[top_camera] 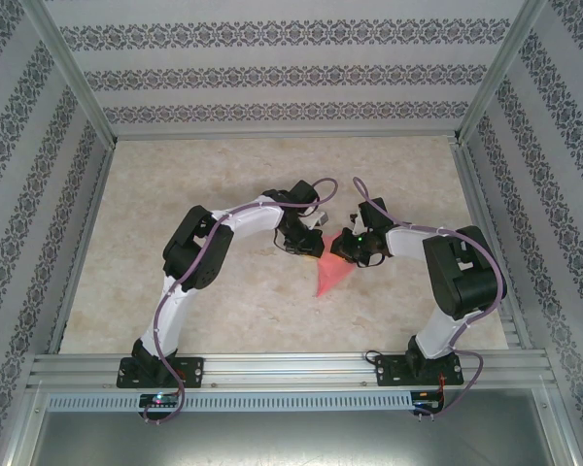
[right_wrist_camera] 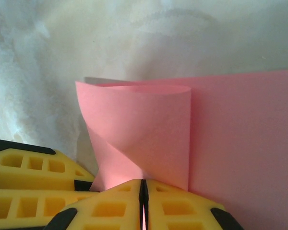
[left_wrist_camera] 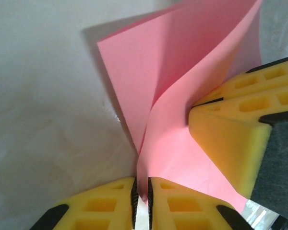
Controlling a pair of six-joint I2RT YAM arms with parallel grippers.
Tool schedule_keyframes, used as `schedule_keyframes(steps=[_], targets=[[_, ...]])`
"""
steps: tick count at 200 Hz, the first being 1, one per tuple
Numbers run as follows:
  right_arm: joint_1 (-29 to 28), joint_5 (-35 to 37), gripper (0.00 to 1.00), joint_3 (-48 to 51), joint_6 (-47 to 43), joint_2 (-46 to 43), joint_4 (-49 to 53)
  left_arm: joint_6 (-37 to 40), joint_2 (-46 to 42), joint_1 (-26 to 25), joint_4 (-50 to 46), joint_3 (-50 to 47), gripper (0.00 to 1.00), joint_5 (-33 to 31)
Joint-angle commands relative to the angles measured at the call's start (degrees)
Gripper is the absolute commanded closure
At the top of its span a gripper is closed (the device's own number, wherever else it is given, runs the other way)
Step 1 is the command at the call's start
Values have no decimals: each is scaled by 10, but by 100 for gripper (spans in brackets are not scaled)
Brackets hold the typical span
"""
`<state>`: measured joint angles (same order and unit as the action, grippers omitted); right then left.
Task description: Fold a paper plane with a square sheet of paper (pick it up from the middle)
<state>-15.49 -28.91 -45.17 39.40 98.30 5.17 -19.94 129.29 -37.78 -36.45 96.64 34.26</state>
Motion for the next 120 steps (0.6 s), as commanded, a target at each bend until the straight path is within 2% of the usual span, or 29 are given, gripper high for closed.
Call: schedule_keyframes(steps=[1, 44, 78, 101, 120], targets=[[6, 46, 89, 0, -21, 4, 39, -3, 18, -18, 1, 8, 80, -3], [6, 50, 90, 5, -26, 7, 39, -13, -23, -18, 8, -3, 72, -9], [7, 50, 91, 12, -25, 7, 32, -21, -65, -24, -1, -25, 64, -55], [6, 46, 91, 15, -22, 8, 24, -41, -103, -34, 13, -66, 62, -76], [8, 39, 91, 19, -18, 8, 16, -70, -131, -45, 52, -108, 62, -61]])
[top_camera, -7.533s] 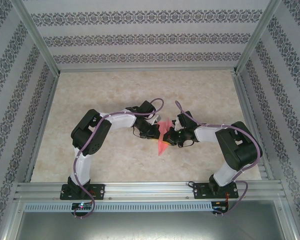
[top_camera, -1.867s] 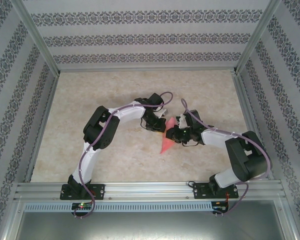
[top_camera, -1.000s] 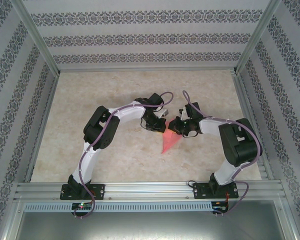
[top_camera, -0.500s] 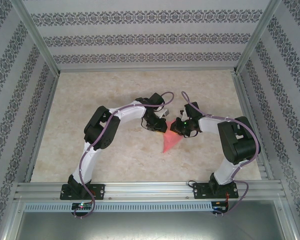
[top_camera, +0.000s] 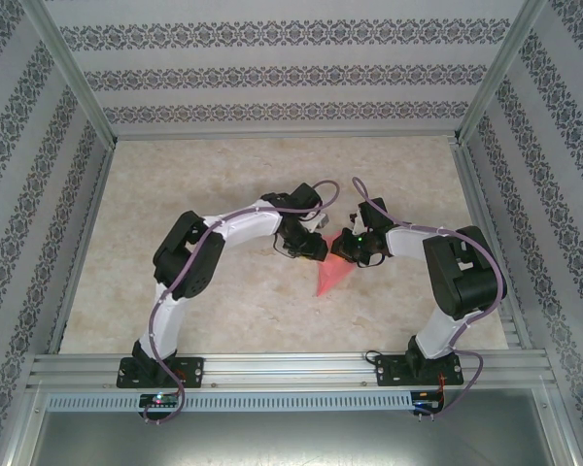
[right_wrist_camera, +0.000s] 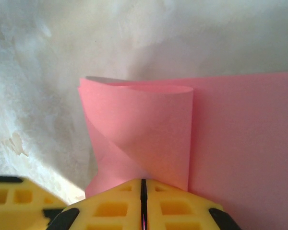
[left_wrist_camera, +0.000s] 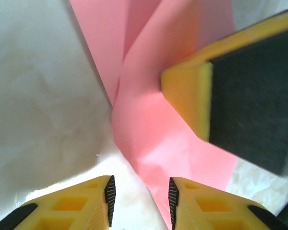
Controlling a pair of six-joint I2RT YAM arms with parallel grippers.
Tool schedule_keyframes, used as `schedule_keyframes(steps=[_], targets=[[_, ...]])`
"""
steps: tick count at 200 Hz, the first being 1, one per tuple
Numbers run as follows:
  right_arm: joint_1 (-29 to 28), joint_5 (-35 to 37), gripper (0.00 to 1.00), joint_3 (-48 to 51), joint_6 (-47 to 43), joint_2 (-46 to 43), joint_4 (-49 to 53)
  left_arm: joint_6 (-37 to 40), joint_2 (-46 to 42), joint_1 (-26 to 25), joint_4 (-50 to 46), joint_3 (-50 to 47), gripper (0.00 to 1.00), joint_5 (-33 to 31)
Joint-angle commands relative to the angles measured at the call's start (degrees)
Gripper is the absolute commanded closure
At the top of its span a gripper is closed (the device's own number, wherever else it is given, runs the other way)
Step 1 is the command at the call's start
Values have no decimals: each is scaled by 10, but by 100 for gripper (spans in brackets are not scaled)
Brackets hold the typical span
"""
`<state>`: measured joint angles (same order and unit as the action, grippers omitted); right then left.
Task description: Fold a paper plane with a square sheet of paper (pick it up from the middle)
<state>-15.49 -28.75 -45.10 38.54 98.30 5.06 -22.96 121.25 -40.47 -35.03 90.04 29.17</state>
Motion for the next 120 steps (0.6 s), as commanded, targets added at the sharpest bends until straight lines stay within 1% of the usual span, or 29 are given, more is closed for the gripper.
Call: schedule_keyframes(steps=[1, 18, 46, 96, 120], targets=[[8, 37, 91, 18, -10, 8, 16, -41, -51, -18, 39, -44, 62, -10], [8, 33, 91, 22, -7, 6, 7, -55, -67, -30, 48, -67, 63, -14], [9, 27, 91, 24, -5, 4, 2, -94, -92, -43, 105, -115, 63, -1], [11, 24, 91, 28, -5, -1, 2, -115, -80, -59, 153, -142, 64, 23], [13, 21, 91, 29, -6, -2, 1, -111, -69, -62, 149, -143, 69, 22]])
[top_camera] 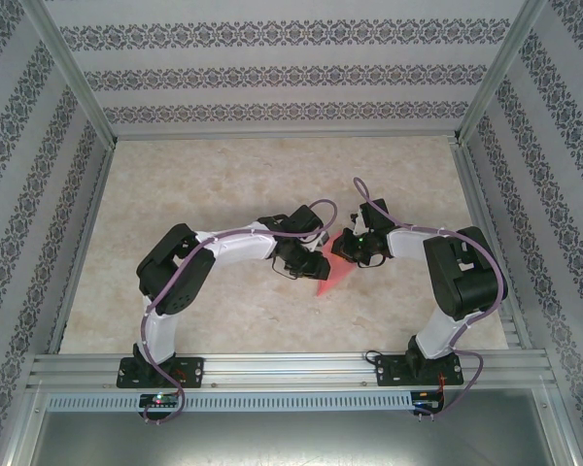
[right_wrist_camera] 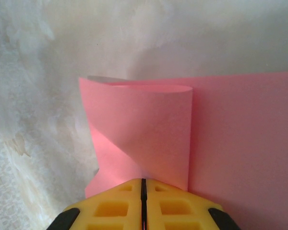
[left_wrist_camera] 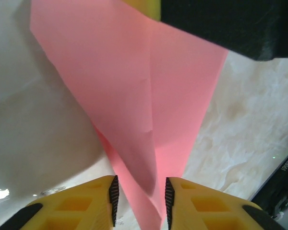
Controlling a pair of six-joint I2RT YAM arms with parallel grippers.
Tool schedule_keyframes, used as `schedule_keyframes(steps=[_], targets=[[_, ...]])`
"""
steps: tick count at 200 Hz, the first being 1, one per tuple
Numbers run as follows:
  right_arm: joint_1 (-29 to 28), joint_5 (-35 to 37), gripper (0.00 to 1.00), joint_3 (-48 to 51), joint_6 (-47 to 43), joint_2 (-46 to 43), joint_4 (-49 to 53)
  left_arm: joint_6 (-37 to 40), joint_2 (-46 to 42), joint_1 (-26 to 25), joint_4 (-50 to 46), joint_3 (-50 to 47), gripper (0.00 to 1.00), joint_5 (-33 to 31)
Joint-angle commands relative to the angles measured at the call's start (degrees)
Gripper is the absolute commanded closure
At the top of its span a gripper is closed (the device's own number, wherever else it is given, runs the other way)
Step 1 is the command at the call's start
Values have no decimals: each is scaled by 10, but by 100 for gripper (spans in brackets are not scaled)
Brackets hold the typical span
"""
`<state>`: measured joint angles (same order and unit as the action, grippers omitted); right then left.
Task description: Fold a paper plane with a square sheet of paper (pick it up from the middle)
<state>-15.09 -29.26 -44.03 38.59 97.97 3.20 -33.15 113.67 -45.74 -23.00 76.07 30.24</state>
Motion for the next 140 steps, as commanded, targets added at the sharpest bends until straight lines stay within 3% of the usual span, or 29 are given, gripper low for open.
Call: schedule_keyframes(steps=[1, 34, 140], targets=[[9, 26, 91, 18, -6, 2, 19, -10, 7, -9, 29, -4, 69, 11], [12, 25, 91, 20, -7, 1, 19, 2, 15, -9, 18, -2, 75, 7], [20, 19, 92, 24, -12, -6, 20, 27, 31, -9, -12, -6, 78, -21]])
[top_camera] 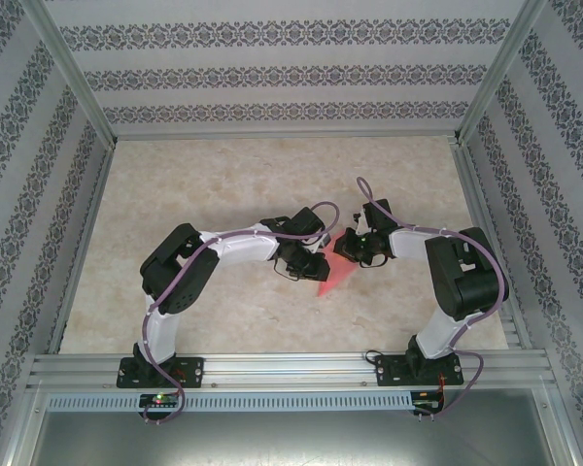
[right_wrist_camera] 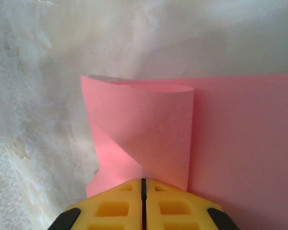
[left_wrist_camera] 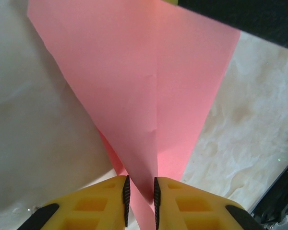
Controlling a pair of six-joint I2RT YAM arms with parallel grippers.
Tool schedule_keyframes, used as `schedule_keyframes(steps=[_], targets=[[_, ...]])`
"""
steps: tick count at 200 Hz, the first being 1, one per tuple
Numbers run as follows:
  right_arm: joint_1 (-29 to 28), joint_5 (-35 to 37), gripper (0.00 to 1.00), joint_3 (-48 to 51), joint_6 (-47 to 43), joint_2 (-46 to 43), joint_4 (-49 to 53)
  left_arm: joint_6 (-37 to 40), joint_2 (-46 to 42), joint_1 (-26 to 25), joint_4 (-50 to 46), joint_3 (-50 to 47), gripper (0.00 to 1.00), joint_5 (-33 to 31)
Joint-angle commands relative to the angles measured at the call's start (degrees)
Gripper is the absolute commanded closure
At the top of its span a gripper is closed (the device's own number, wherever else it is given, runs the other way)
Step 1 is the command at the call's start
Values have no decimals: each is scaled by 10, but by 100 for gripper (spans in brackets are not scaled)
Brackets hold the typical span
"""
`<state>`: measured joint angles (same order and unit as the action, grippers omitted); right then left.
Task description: Fold a paper plane with a square sheet of paper (pick it up from the middle)
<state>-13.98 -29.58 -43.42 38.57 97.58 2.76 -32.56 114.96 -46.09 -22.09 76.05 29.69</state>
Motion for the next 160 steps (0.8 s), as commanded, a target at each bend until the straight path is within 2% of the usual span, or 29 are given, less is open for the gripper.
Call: schedule_keyframes(steps=[1, 160], targets=[[9, 22, 92, 18, -12, -2, 24, 21, 18, -6, -21, -6, 78, -17], [10, 1, 93, 23, -5, -22, 3, 44, 59, -7, -45, 27, 82, -31]])
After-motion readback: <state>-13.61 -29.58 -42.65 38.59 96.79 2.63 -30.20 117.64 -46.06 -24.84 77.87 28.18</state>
